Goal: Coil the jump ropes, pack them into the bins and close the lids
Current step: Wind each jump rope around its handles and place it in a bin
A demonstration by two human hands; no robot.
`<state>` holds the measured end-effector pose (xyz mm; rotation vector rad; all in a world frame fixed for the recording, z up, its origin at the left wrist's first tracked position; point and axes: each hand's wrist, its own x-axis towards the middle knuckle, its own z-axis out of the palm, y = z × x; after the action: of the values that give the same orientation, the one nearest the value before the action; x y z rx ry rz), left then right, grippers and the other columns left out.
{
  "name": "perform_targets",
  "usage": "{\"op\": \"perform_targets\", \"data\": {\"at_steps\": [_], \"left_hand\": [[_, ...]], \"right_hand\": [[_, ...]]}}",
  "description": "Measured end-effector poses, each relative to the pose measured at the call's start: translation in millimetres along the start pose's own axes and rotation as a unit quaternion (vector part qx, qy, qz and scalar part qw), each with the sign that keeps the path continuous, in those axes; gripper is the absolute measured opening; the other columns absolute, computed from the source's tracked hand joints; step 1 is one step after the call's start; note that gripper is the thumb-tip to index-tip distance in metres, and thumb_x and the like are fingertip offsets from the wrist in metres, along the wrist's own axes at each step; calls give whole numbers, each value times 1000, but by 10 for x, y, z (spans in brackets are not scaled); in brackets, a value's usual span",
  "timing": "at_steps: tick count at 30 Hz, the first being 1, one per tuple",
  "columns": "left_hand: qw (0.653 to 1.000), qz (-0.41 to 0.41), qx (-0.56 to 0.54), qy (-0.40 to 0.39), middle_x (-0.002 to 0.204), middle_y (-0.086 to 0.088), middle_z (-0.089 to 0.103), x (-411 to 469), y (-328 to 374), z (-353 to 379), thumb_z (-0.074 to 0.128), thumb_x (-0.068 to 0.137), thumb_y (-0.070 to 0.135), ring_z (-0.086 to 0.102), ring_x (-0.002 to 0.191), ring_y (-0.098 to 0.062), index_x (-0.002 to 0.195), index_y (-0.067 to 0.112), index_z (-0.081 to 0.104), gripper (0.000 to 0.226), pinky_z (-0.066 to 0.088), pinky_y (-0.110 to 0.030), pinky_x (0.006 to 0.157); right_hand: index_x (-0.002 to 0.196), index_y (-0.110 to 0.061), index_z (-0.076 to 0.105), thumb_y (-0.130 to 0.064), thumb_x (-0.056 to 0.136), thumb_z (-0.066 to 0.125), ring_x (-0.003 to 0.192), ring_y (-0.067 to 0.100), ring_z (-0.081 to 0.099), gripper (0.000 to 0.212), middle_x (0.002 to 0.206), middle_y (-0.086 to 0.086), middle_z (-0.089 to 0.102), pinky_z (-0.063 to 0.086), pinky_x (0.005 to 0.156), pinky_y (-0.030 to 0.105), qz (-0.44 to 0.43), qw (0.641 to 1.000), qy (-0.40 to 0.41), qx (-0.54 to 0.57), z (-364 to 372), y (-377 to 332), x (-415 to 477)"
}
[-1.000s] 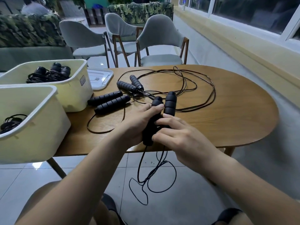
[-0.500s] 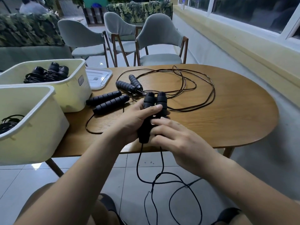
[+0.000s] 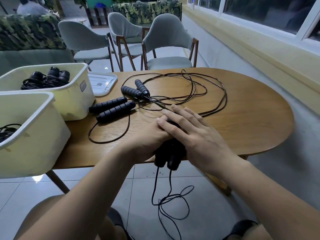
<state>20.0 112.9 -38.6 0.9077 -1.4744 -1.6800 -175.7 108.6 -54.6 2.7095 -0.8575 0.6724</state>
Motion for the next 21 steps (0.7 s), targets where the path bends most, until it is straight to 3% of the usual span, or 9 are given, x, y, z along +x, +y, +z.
{"op": "perform_targets", "data": {"at_steps": [2,5,8,10,12,14,16,18,21], "left_hand": [[1000,-9,21,2,136,-26,65,-9,-24,23,62,106,4,66,127,-43,144,10,55,39,52,-71,103],[999,-9,38,-3,128,-21,70,-23,-26,48,64,103,3,71,120,-39,136,11,61,34,56,-62,102],[999,-23,43,18,131,-17,70,-13,-34,17,75,98,14,71,122,-33,139,21,59,44,57,-57,104],[998,-41,45,33,133,-21,68,-8,-45,-37,83,90,26,71,122,-35,140,27,58,56,58,-55,101],[997,-59,46,37,132,-18,69,-21,-10,-74,85,89,30,74,114,-33,140,29,58,57,63,-47,85],[995,-63,58,55,128,-16,72,-36,57,-92,82,92,33,76,98,-28,140,27,58,54,59,-35,63],[993,-51,71,74,118,-12,75,-48,92,-128,80,90,38,71,80,-27,139,25,58,55,51,-29,54],[991,-42,93,81,101,-8,77,-61,110,-170,80,91,37,62,69,-23,137,24,60,52,45,-28,53],[991,-35,120,51,86,-8,67,-99,132,-199,81,90,32,58,69,-23,136,23,62,51,47,-33,59]], "right_hand": [[166,-17,39,-6,86,69,162,31,27,87,167,8,43,21,133,50,7,1000,-1,-6,12,12,12],[160,-13,47,-14,79,80,145,36,47,87,147,10,56,26,131,51,24,999,-1,-22,26,37,22],[153,-12,55,-34,79,77,128,38,54,80,130,12,60,33,126,52,40,998,-4,-45,-25,119,2],[140,-12,64,-50,83,69,113,39,56,69,116,14,62,43,110,52,74,996,10,-57,-94,202,-12],[122,-12,68,-54,83,69,98,37,56,58,104,13,60,44,90,50,118,990,15,-81,-164,278,-26],[110,-16,65,-57,81,75,89,32,53,52,96,8,57,43,79,46,167,982,2,-93,-214,328,-53],[100,-23,57,-65,81,75,86,27,50,50,92,1,55,41,72,40,225,971,-32,-81,-277,327,-64],[95,-30,47,-73,80,71,88,21,50,52,92,-7,52,37,70,36,282,953,-88,-65,-335,317,-58],[90,-34,44,-81,80,67,89,16,54,53,91,-14,53,39,66,35,325,933,-152,-23,-417,304,-62]]}}
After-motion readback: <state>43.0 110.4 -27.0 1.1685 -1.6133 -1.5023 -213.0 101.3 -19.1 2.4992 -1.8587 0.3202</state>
